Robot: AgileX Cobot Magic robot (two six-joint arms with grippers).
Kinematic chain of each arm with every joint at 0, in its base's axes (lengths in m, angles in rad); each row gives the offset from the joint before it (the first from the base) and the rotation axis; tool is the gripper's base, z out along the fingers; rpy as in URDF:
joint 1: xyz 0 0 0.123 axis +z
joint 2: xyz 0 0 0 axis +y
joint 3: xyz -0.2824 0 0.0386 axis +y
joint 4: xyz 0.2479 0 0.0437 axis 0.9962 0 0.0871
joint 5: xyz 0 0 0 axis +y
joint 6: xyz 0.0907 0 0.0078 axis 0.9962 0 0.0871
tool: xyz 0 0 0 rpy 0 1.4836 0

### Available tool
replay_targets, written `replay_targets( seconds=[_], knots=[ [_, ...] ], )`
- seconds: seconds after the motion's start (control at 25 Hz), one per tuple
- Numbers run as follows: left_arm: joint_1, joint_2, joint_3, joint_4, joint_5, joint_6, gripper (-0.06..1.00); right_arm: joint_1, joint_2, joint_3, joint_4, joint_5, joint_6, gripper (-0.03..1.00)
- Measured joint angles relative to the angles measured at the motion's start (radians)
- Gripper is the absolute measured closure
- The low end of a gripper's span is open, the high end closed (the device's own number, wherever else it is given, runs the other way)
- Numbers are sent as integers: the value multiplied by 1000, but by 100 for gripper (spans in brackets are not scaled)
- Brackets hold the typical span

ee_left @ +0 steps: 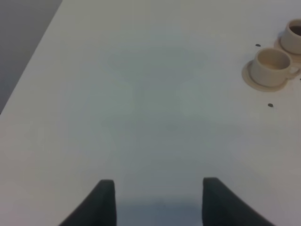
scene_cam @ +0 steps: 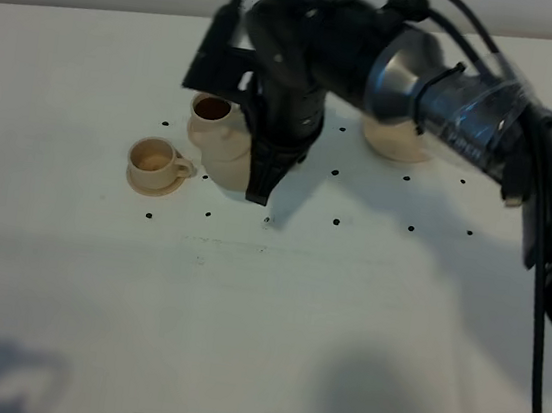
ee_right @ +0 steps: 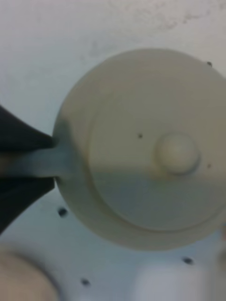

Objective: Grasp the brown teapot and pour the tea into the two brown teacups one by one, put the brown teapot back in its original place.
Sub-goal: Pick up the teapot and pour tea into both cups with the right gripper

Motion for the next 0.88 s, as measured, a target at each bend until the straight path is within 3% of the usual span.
replay_targets(
  seconds=[0.24, 0.88],
  knots=[
    [0, 0, 0, 0, 0, 0, 50, 60, 3, 0, -165, -75, -7, 88],
    [0, 0, 0, 0, 0, 0, 50, 139, 83, 0, -411, -158, -14, 88]
  ],
)
